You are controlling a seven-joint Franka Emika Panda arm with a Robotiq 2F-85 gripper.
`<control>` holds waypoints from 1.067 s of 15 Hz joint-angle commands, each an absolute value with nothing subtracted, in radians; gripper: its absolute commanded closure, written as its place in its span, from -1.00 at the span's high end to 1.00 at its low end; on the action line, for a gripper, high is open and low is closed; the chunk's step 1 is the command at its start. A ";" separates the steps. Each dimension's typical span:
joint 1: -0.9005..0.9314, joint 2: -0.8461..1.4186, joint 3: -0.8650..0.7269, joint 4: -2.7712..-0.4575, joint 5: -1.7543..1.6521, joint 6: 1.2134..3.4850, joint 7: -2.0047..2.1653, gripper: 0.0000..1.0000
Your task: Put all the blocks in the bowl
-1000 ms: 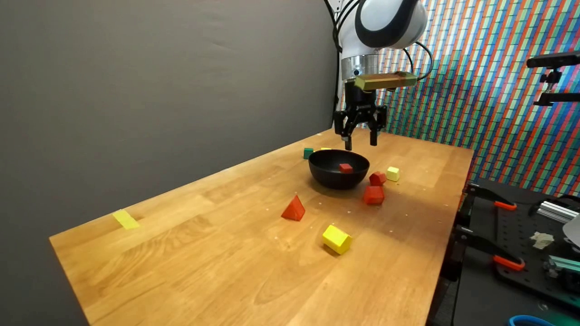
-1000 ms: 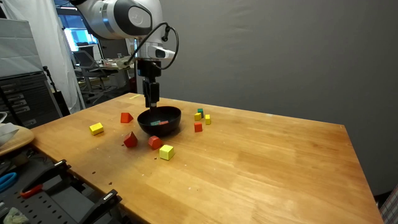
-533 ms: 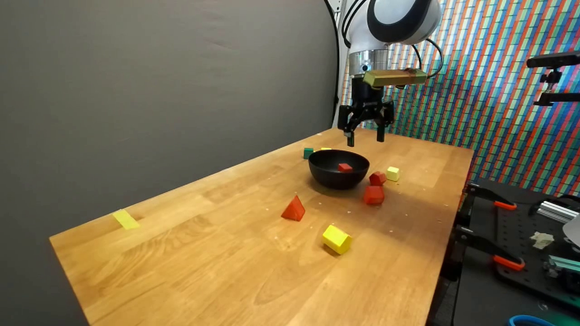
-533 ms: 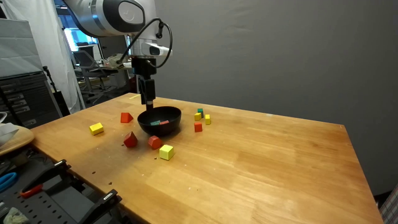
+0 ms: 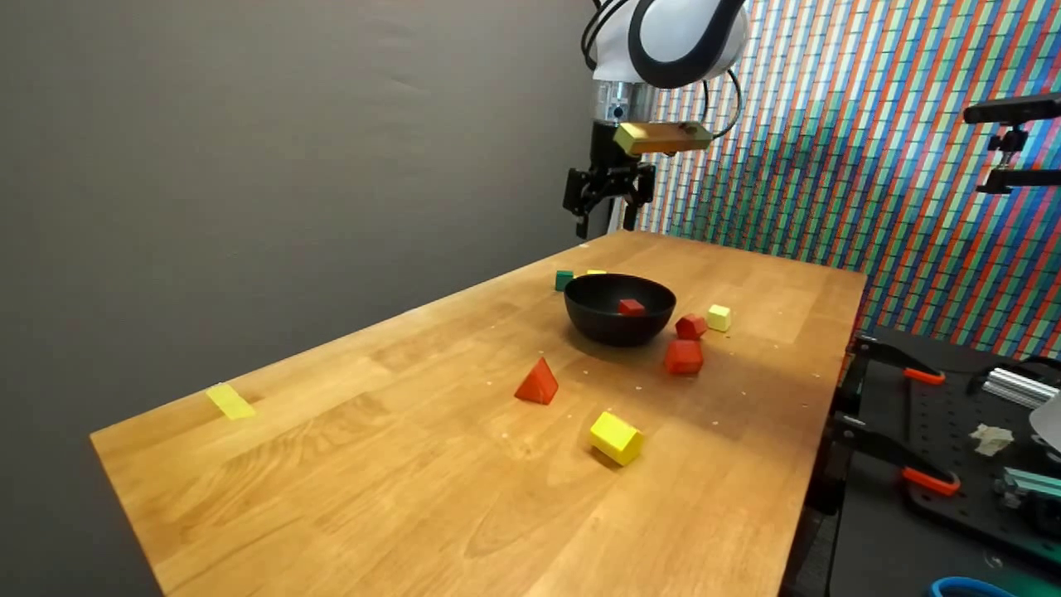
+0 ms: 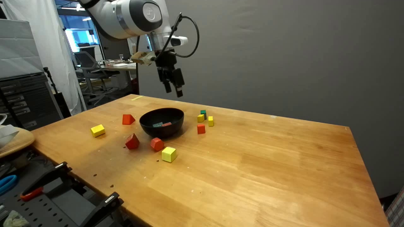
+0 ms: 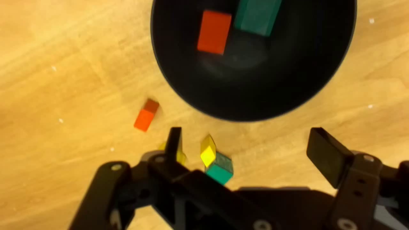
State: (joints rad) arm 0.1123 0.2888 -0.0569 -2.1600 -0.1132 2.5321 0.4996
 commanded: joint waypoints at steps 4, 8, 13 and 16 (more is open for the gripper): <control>0.116 0.307 -0.064 -2.147 -0.108 2.526 0.490 1.00; 0.084 0.361 -0.052 -2.060 -0.101 2.472 0.355 1.00; 0.049 0.460 -0.074 -1.906 -0.079 2.516 0.299 1.00; 0.042 0.541 -0.084 -1.813 -0.089 2.485 0.282 1.00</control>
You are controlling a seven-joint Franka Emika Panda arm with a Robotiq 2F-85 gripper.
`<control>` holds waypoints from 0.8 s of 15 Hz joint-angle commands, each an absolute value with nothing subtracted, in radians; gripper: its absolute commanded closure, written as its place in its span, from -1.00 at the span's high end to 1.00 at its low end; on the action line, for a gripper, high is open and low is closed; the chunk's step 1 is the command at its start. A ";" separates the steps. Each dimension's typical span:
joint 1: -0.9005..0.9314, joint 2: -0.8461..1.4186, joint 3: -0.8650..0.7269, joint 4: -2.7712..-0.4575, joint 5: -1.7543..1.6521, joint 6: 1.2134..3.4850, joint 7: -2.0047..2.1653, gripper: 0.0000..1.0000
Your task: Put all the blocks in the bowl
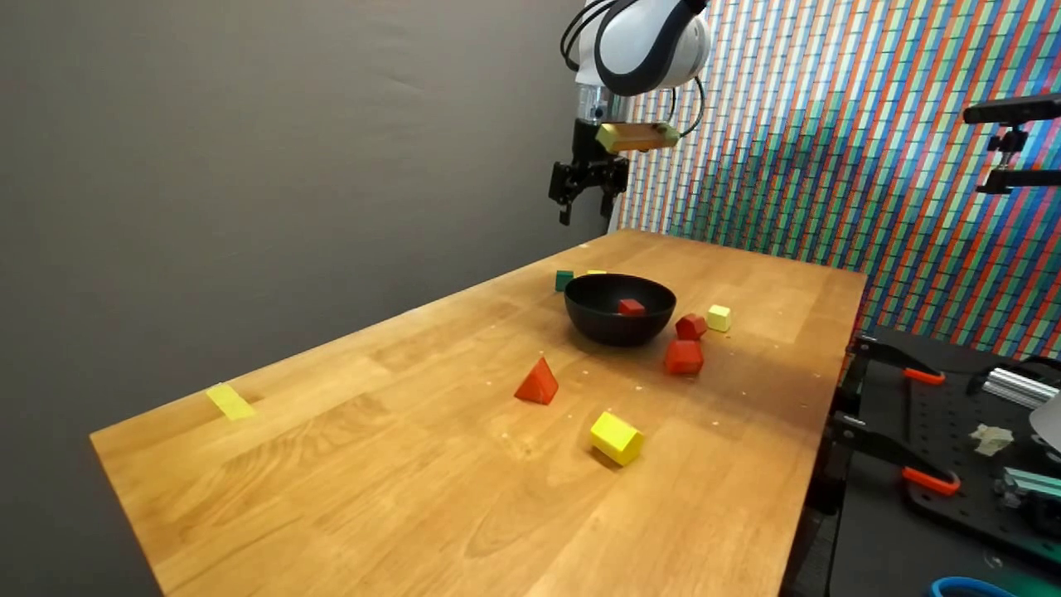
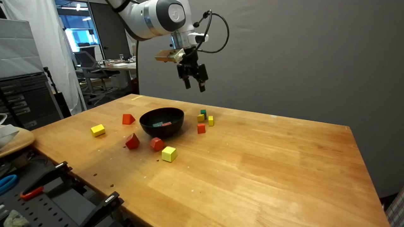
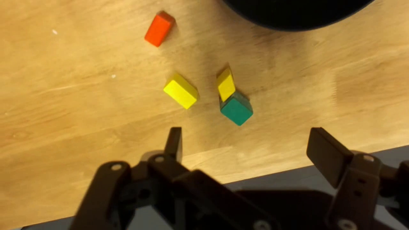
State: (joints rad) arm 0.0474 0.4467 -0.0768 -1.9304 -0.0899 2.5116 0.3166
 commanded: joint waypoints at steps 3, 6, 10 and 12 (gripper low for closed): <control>0.016 0.625 -0.057 -1.725 -0.054 2.428 0.210 1.00; -0.009 0.715 -0.037 -1.619 -0.020 2.350 0.147 1.00; -0.031 0.815 -0.022 -1.483 0.019 2.262 0.103 1.00; -0.035 0.858 -0.019 -1.420 0.028 2.226 0.102 0.72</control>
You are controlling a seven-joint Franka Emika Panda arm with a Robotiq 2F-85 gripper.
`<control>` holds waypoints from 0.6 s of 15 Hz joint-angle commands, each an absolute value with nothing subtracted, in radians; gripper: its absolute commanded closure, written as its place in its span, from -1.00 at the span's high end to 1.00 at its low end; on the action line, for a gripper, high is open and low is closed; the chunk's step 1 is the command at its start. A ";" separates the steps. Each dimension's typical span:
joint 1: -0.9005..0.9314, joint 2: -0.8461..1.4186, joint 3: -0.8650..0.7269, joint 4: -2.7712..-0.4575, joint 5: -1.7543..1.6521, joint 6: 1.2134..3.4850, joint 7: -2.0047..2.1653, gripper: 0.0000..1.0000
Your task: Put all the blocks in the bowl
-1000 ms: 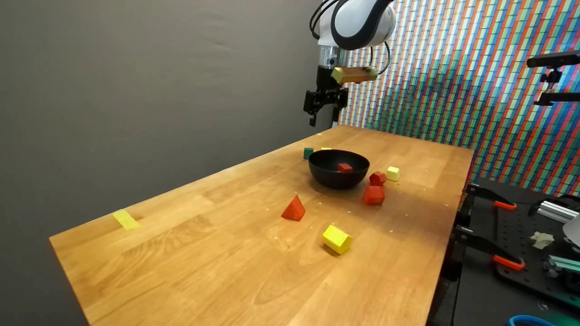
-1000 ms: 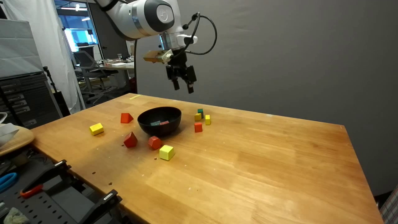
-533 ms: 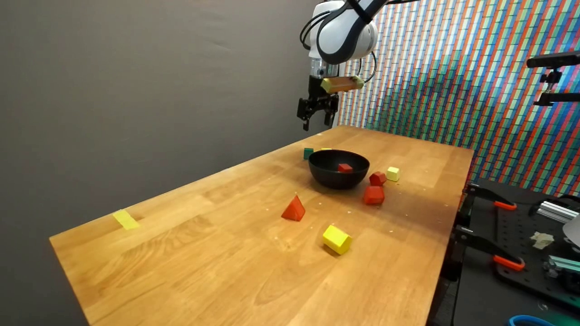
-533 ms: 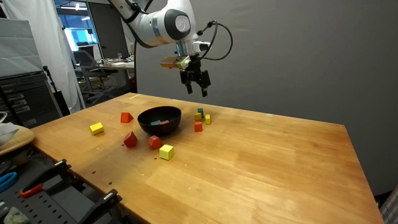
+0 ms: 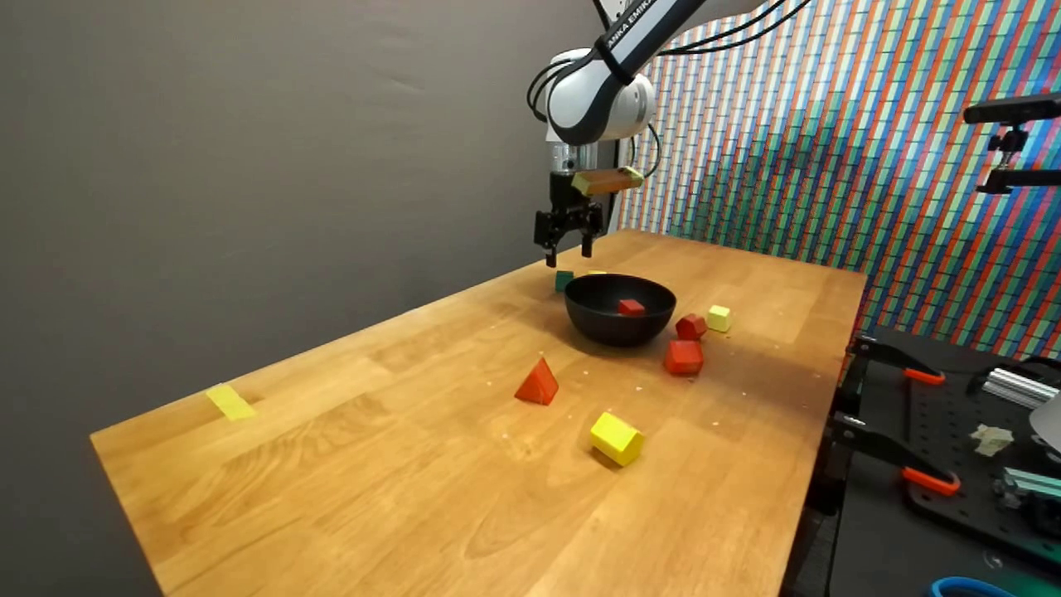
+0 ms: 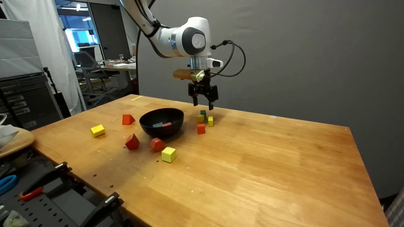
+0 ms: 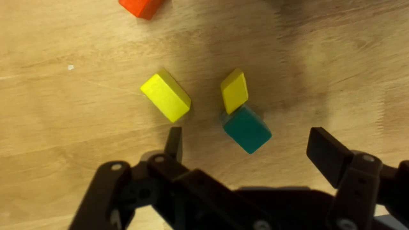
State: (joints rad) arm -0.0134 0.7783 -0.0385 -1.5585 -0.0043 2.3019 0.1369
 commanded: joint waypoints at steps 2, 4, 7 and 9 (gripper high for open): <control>-0.031 0.886 -0.020 -1.380 0.029 2.202 0.105 0.32; -0.021 0.913 -0.027 -1.348 0.017 2.182 0.116 0.02; -0.017 0.939 -0.036 -1.322 0.014 2.162 0.133 -0.47; -0.018 0.947 -0.044 -1.321 0.017 2.156 0.152 -0.61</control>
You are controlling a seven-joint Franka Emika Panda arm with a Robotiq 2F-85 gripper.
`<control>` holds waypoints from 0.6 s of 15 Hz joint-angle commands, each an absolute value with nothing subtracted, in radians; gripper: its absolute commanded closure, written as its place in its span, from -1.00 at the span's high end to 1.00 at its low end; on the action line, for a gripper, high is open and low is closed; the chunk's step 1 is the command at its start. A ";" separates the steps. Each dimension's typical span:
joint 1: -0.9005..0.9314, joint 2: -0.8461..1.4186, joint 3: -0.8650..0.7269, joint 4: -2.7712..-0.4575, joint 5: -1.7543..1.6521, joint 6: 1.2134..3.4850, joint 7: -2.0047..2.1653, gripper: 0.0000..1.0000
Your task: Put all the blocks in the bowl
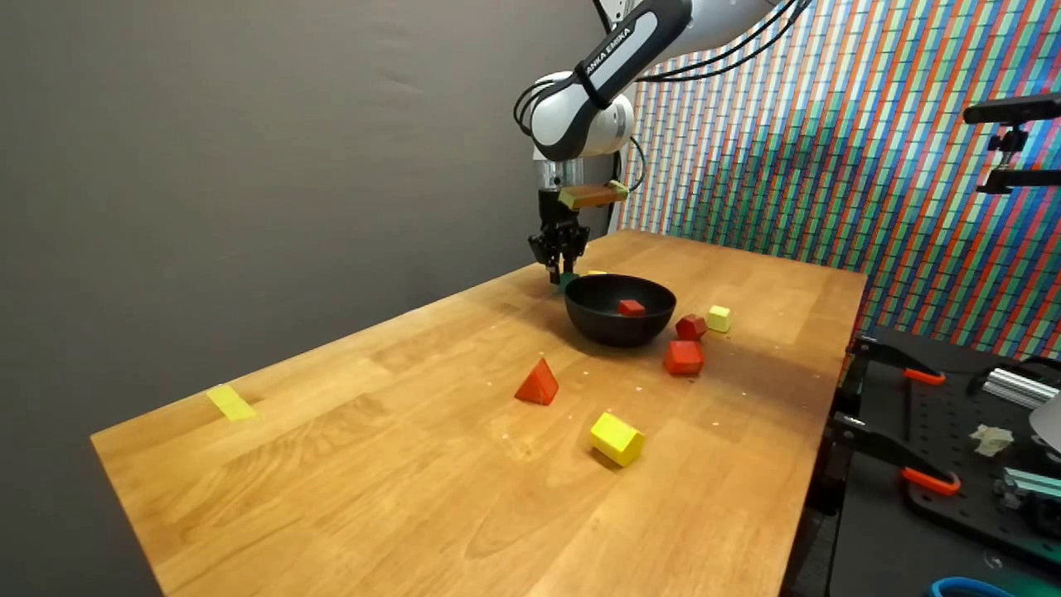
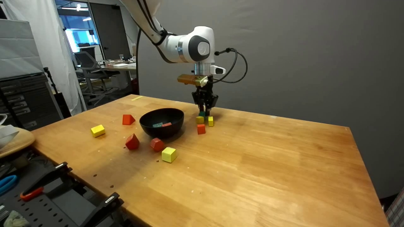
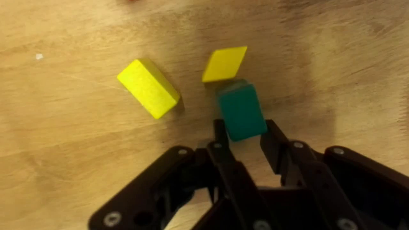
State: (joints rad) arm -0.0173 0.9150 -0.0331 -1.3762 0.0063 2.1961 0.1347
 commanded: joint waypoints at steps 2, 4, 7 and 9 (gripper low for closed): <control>-0.009 0.915 -0.052 -1.359 0.012 2.172 0.174 -0.56; 0.009 0.835 -0.064 -1.445 -0.001 2.201 0.198 -0.55; 0.052 0.680 -0.096 -1.601 -0.030 2.266 0.263 -0.55; 0.076 0.592 -0.102 -1.681 -0.037 2.279 0.311 -0.56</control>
